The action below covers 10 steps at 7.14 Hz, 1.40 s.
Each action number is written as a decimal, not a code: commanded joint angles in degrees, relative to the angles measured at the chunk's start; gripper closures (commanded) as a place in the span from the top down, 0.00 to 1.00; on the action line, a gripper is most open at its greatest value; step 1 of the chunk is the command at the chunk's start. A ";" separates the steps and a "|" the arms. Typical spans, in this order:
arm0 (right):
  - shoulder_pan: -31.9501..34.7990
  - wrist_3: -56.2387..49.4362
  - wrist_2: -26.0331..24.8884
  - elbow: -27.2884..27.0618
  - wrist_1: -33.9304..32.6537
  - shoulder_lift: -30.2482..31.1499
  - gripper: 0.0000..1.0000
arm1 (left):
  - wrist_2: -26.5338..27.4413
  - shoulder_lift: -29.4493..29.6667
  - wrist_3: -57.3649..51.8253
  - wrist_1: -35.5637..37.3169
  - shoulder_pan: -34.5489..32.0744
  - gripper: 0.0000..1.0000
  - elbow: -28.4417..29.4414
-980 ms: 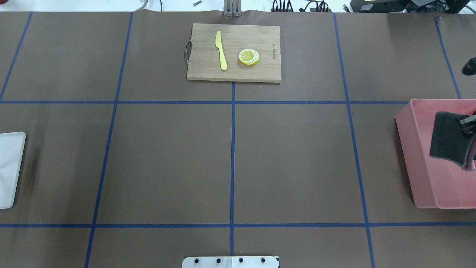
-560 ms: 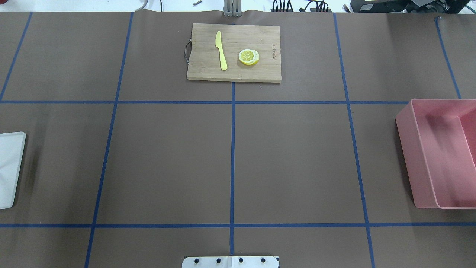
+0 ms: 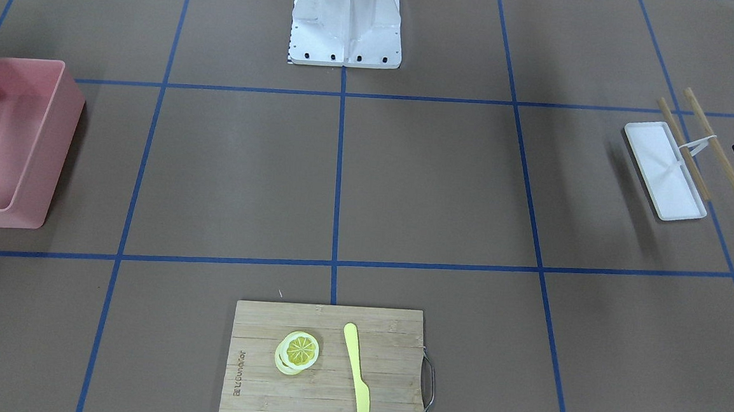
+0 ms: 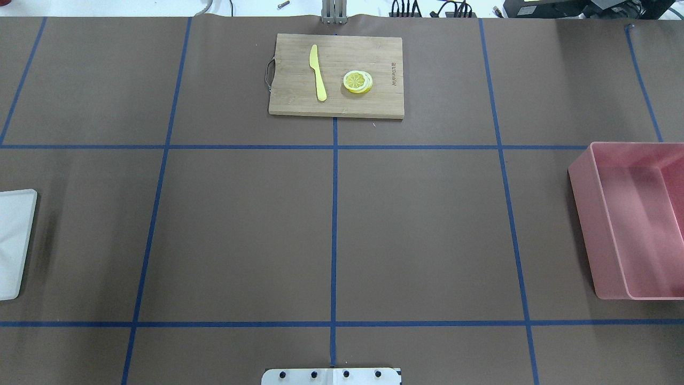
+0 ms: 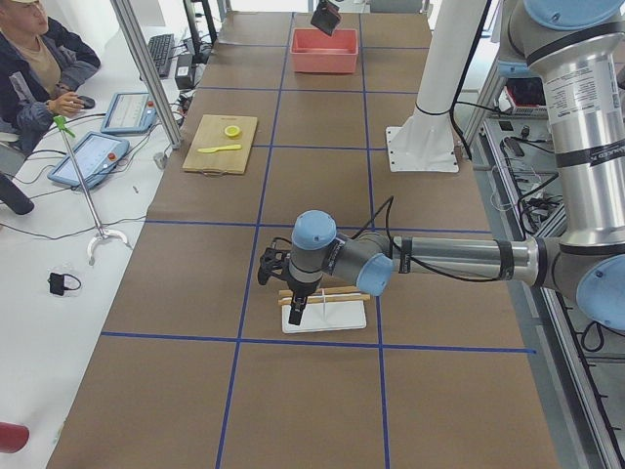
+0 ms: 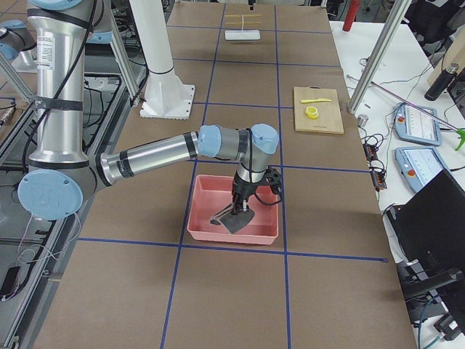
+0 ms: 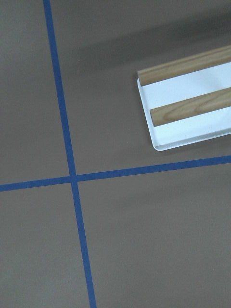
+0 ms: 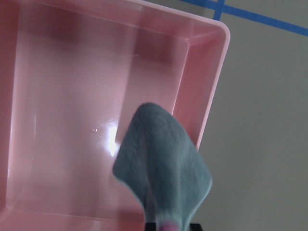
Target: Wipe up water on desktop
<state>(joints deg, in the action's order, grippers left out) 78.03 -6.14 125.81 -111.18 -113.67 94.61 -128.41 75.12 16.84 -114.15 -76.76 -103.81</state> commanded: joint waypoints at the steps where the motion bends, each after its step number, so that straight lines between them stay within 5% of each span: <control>1: 0.02 0.16 2.41 0.87 0.38 0.05 1.00 | 0.00 -0.07 0.03 0.07 -0.15 0.98 -0.61; 6: 0.10 0.33 3.21 1.48 6.68 -0.74 1.00 | -1.75 -0.59 0.38 -0.02 -0.15 0.98 -0.52; 10: 1.33 15.69 5.85 17.90 29.06 -3.20 1.00 | -1.76 -0.24 6.45 -0.19 0.03 0.98 -0.34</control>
<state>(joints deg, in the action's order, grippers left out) 79.19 3.92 130.95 -97.77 -91.48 91.96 -130.15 74.90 22.83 -114.24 -76.69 -104.12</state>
